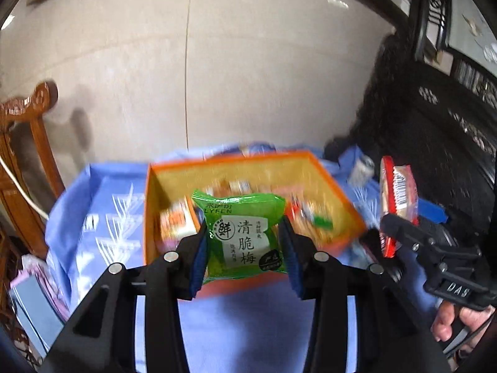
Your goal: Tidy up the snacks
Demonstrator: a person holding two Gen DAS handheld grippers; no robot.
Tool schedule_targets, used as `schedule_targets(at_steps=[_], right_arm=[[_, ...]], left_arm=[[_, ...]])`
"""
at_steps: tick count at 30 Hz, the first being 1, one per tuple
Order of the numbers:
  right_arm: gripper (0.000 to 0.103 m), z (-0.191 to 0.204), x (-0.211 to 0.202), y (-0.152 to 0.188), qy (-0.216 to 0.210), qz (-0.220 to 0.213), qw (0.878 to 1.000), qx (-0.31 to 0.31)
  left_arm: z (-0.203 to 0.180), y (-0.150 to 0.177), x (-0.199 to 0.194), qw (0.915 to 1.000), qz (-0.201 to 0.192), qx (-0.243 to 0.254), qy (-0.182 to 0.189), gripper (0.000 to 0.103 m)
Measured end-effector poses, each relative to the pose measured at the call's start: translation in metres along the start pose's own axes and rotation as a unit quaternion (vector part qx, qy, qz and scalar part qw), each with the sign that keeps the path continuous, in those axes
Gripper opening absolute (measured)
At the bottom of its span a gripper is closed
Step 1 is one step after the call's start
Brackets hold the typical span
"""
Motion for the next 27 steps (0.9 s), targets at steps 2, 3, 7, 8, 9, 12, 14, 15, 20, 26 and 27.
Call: schedule_targets(at_steps=[2,3,7,8,9,12,14,15,20,26,27], right_arm=[[0.074,0.002,0.012,-0.02,-0.004,-0.008,1.0,-0.009],[0.075,0.003,0.018,-0.027,-0.005,-0.009,1.0,-0.012],[0.09,0.001,0.055,-0.04,-0.008,0.035,0.999,-0.01],[0.098,0.0,0.06,-0.039,0.0,0.045,0.999,-0.008],[0.099,-0.001,0.061,-0.037,0.004,0.05,0.999,-0.004],[0.099,-0.002,0.064,-0.023,0.005,0.08,0.997,0.012],[0.099,-0.004,0.07,-0.007,0.012,0.114,0.993,0.018],[0.099,-0.004,0.07,-0.001,0.014,0.121,0.992,0.021],[0.099,0.0,0.06,0.018,0.012,0.136,0.99,0.041],[0.1,0.006,0.042,0.021,0.015,0.132,0.99,0.05],[0.1,0.008,0.039,0.021,0.015,0.131,0.99,0.05]], left_arm=[[0.004,-0.02,0.007,0.9999,-0.011,-0.003,-0.008,0.042],[0.004,-0.028,0.011,0.9998,-0.013,-0.004,-0.012,0.042],[0.019,-0.041,0.034,0.9978,0.012,-0.016,-0.064,0.099],[0.026,-0.042,0.037,0.9956,0.017,-0.025,-0.089,0.099],[0.028,-0.041,0.039,0.9955,0.024,-0.028,-0.088,0.099],[0.034,-0.035,0.044,0.9942,0.043,-0.029,-0.094,0.099],[0.038,-0.027,0.044,0.9934,0.046,-0.028,-0.101,0.099],[0.039,-0.025,0.044,0.993,0.049,-0.03,-0.104,0.099],[0.042,-0.013,0.03,0.9922,0.047,-0.037,-0.109,0.099],[0.044,-0.01,0.009,0.9924,0.038,-0.035,-0.112,0.099],[0.044,-0.01,0.005,0.9925,0.036,-0.034,-0.112,0.099]])
Point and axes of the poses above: each gripper's, at about its wrist camera, not at the fingertips, and x roughly the way its jaws point, z to its left, y to its underside, the point moved 8 cm from there along x, roughly the way its jaws point, and after that the axes turned 9 degrees about -y, right-handed, at the moved point
